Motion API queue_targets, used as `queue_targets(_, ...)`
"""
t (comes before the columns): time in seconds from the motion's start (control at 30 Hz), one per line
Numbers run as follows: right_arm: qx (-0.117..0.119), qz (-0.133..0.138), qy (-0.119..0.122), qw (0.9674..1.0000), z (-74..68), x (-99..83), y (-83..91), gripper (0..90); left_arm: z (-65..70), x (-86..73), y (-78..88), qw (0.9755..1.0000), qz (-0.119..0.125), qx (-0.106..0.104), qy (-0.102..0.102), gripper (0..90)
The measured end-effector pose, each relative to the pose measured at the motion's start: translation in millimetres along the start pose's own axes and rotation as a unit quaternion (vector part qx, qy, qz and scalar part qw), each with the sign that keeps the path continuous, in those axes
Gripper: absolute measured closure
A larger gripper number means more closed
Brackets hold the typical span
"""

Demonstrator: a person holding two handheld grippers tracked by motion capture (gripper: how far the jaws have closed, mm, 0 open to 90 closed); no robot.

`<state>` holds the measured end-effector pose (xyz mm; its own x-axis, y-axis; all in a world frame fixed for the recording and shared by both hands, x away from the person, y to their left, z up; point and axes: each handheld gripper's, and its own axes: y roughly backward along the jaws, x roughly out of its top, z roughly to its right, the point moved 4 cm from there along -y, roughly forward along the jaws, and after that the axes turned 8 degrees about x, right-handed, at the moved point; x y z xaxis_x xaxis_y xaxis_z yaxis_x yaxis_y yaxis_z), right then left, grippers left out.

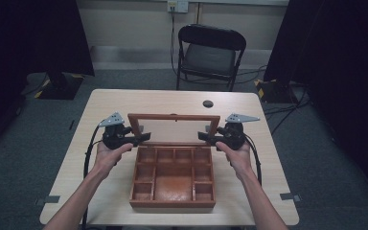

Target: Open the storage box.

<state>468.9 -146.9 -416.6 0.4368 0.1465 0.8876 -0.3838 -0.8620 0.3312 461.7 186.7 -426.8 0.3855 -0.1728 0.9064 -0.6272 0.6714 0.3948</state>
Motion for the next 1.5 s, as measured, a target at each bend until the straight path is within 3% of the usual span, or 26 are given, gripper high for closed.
queue_targets(0.27, -0.002, -0.002, -0.006, 1.0, 6.6, -2.6, -4.8, 46.6, -2.2, -5.1, -5.3, 0.9998, -0.006, 0.016, -0.005, 47.3)
queue_targets(0.37, -0.008, -0.004, -0.006, 0.9999, 9.1, -3.3, -5.6, 47.6, -5.5, -6.2, -6.3, 0.9999, 0.0, 0.01, 0.013, 47.5)
queue_targets(0.97, -0.022, 0.006, -0.01, 0.9997, 23.9, -7.7, -19.2, 47.9, -15.5, -13.4, -22.3, 0.9996, -0.012, 0.018, 0.019, 47.6)
queue_targets(1.2, -0.042, 0.009, -0.008, 0.999, 29.6, -6.2, -26.5, 46.7, -21.8, -14.3, -27.8, 0.999, -0.005, 0.017, 0.042, 49.4)
queue_targets(1.5, -0.054, 0.006, -0.019, 0.9983, 37.5, -5.9, -32.5, 46.4, -28.3, -14.9, -35.1, 0.9982, -0.01, 0.021, 0.055, 50.2)
